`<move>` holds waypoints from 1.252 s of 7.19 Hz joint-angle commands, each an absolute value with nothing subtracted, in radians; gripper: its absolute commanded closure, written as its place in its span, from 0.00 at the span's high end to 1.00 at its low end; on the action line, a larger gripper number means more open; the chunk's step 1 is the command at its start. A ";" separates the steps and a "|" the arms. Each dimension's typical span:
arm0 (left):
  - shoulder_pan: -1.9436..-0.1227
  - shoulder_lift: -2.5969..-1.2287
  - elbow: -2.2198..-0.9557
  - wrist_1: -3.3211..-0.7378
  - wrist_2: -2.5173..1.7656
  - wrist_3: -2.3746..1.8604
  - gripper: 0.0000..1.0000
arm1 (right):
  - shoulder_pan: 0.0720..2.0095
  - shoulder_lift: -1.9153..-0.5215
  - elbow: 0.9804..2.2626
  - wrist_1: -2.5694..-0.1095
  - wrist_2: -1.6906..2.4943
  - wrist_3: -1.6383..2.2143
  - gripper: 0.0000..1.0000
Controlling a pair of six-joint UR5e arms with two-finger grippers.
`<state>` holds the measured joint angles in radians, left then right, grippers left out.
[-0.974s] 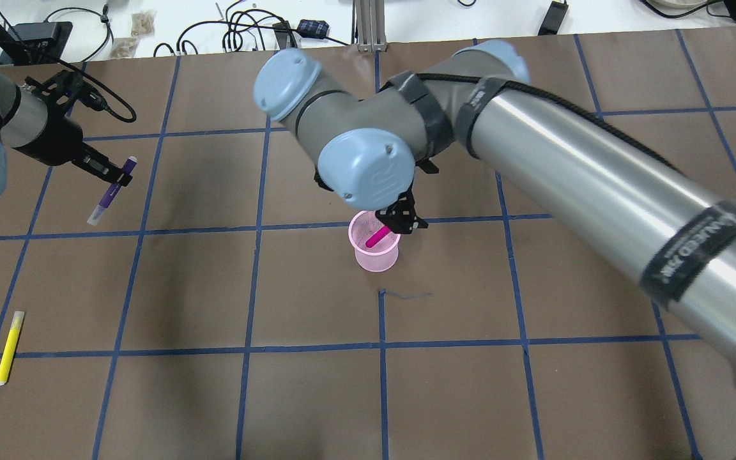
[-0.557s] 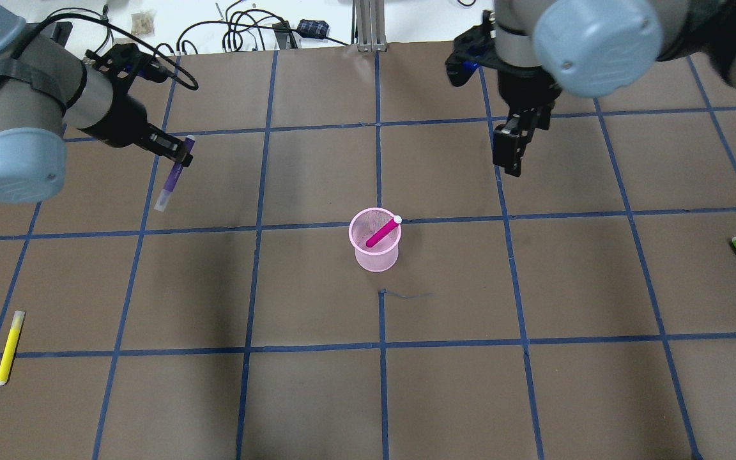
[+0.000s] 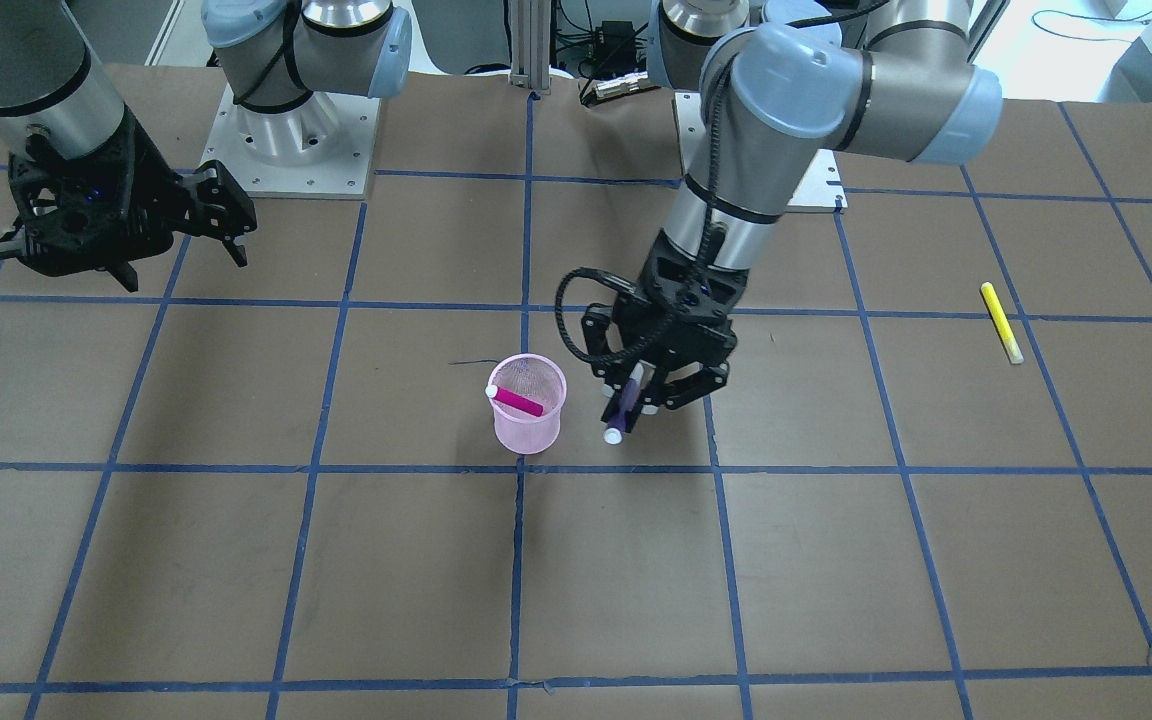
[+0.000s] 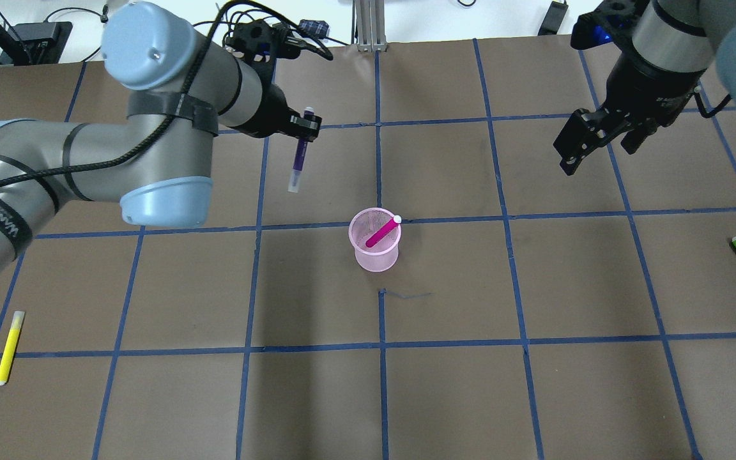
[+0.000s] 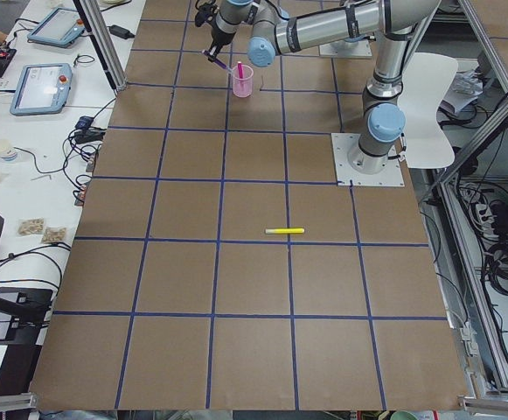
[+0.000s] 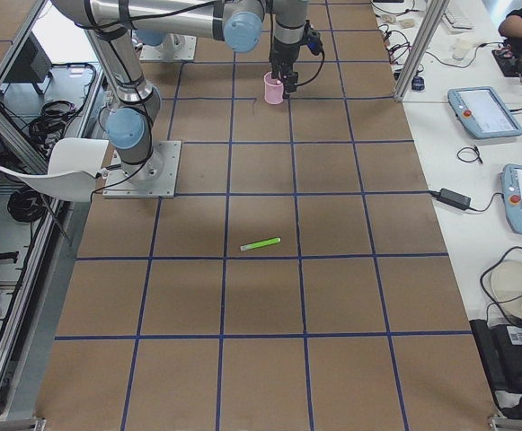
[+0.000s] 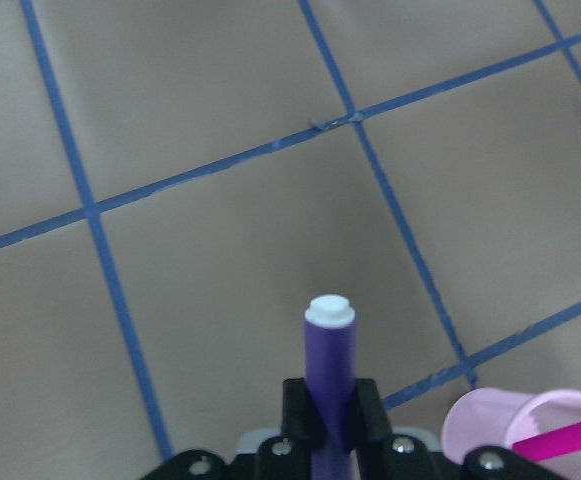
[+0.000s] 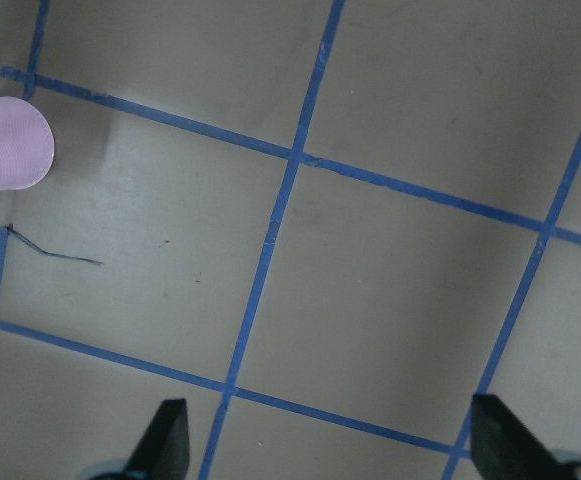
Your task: Insert purple and pink pens into pink cup
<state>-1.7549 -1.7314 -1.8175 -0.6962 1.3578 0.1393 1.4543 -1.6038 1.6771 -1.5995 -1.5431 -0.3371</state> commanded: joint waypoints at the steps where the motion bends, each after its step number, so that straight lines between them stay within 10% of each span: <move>1: -1.841 -1.732 -1.933 -0.401 1.397 -0.016 0.00 | 1.463 -1.676 1.785 -1.661 -1.532 -0.177 1.00; 9: -1.882 -1.842 -2.111 0.046 1.422 -0.118 0.00 | 1.511 -1.683 1.733 -1.638 -1.536 -0.132 1.00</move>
<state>-1.8781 -1.8189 -2.0943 0.0017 1.4126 -0.1182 1.5095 -1.6762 1.7156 -1.6421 -1.5404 -0.1318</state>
